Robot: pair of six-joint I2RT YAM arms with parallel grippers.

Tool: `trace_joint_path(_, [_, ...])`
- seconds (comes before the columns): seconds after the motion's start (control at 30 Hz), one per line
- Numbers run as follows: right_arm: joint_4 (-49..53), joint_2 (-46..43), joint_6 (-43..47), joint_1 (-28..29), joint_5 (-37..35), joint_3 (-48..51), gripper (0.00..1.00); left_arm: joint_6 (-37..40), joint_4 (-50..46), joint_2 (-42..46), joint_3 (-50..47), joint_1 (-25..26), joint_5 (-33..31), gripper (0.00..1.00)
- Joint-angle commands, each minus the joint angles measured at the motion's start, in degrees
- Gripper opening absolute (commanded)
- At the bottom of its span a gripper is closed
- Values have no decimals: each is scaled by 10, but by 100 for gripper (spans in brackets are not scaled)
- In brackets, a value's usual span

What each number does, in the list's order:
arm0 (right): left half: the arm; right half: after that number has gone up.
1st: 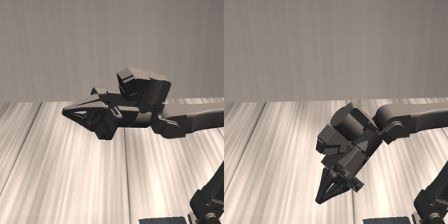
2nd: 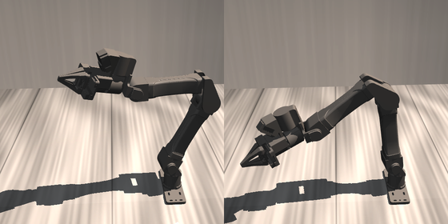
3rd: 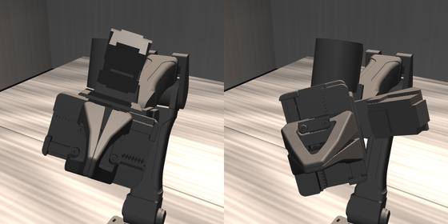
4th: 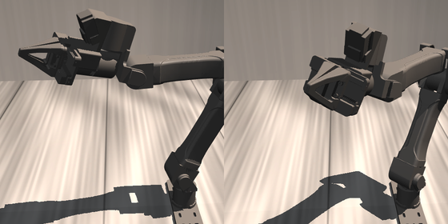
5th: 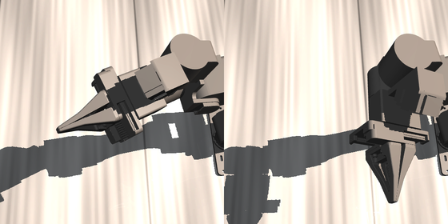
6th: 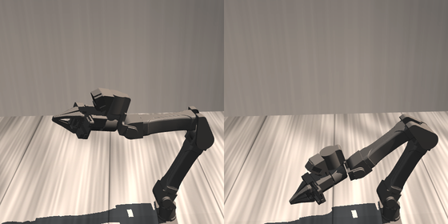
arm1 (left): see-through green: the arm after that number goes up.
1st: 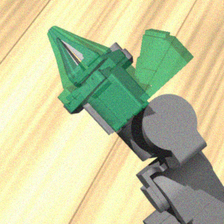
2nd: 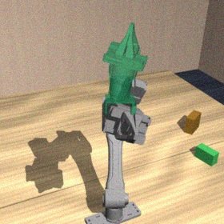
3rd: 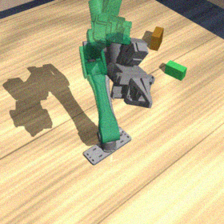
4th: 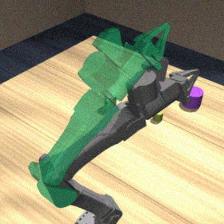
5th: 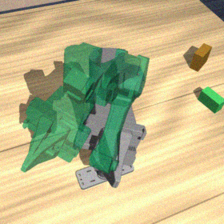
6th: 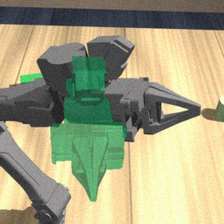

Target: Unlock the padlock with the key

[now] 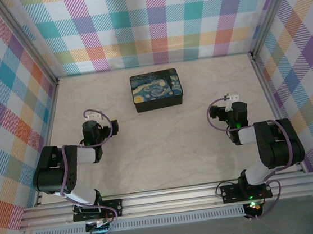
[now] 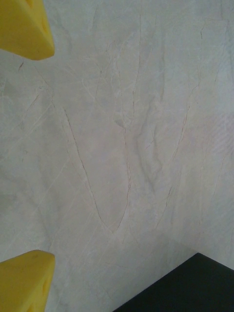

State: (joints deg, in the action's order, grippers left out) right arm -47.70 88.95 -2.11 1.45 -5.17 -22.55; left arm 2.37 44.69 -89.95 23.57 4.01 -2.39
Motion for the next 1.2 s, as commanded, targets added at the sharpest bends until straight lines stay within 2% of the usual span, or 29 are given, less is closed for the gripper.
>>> trace_joint_path(0.0, [76, -41, 4, -4, 11, -41, 100, -2, -36, 17, 30, -14, 25, 100])
trace_joint_path(0.13, [292, -101, -18, -4, 16, -141, 100, -2, -262, 50, 145, -12, 41, 94])
trace_joint_path(0.23, [385, -118, -84, -3, 76, -197, 98, -59, -348, 73, 195, 2, -29, 94])
trace_joint_path(0.3, [413, -104, -141, -2, 150, -232, 96, -126, -410, 79, 233, 10, -65, 94])
trace_joint_path(0.33, [414, -91, -166, -3, 184, -245, 96, -146, -439, 77, 254, 17, -68, 99])
trace_joint_path(0.43, [411, -35, -225, 11, 256, -291, 93, -179, -521, 65, 319, 67, -81, 100])
trace_joint_path(0.53, [427, 15, -236, 46, 245, -343, 92, -199, -581, 48, 367, 115, -110, 100])
trace_joint_path(0.63, [443, 64, -250, 71, 223, -391, 91, -212, -651, 15, 417, 135, -80, 100])
trace_joint_path(0.73, [447, 106, -264, 84, 221, -434, 89, -228, -684, -10, 451, 146, -64, 100])
trace_joint_path(0.93, [478, 202, -271, 100, 229, -534, 85, -251, -693, -21, 451, 179, -64, 100])
trace_joint_path(1.17, [502, 279, -261, 111, 232, -603, 71, -274, -717, 6, 426, 209, -75, 100])
